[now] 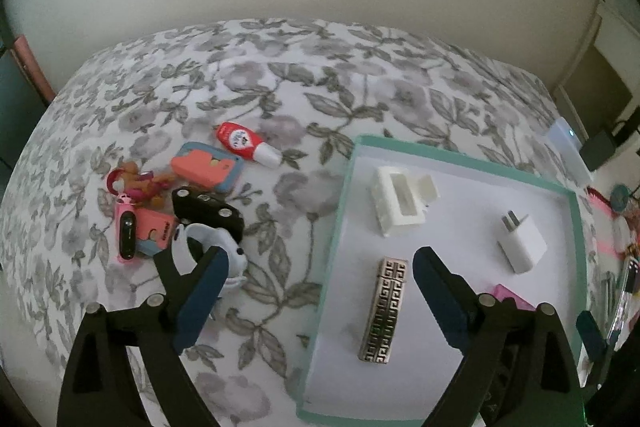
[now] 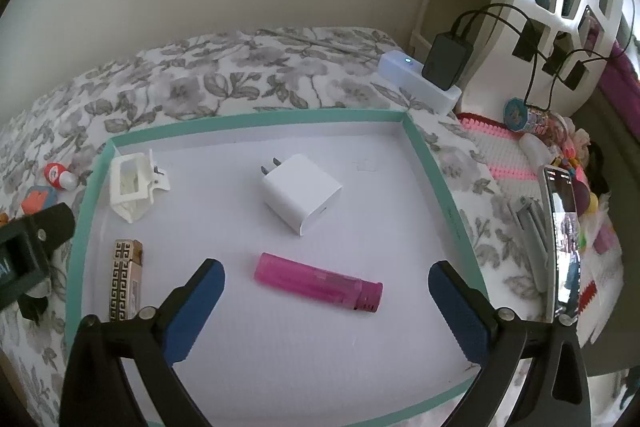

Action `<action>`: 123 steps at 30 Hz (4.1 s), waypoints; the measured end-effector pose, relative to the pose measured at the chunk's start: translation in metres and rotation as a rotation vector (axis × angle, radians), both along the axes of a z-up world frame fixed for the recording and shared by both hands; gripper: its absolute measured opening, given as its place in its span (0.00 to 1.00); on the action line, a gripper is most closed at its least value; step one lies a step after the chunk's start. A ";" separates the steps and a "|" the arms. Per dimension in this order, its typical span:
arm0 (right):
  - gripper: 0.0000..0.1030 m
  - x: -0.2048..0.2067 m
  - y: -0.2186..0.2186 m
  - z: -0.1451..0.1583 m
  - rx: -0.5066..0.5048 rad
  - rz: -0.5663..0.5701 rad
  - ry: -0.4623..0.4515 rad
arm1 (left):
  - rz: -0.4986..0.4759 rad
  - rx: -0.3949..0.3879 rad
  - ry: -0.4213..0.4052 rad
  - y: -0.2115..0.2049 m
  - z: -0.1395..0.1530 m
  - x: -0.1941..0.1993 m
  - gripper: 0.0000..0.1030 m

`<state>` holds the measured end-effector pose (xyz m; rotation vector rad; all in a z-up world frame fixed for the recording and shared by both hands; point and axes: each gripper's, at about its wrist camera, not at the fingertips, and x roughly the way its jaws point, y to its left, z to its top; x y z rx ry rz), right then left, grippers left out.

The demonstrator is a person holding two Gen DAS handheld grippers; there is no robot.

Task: Organize rigid objects
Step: 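Move both open tools back toward the pile of items, then grasp the white smartwatch with the right tool while the left tool grasps the pink watch band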

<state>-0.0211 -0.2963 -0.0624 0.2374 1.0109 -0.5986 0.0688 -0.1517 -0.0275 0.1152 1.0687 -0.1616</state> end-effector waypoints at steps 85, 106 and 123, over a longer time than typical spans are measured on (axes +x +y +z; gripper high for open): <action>0.69 0.131 0.178 -0.028 0.541 0.480 -0.027 | 0.396 -0.253 0.261 0.211 -0.057 0.086 0.72; 0.52 0.119 0.155 -0.026 0.612 0.397 -0.066 | 0.382 -0.291 0.187 0.212 -0.030 0.085 0.52; 0.52 0.092 0.114 0.044 0.538 0.298 -0.224 | 0.296 -0.257 -0.020 0.187 0.046 0.063 0.52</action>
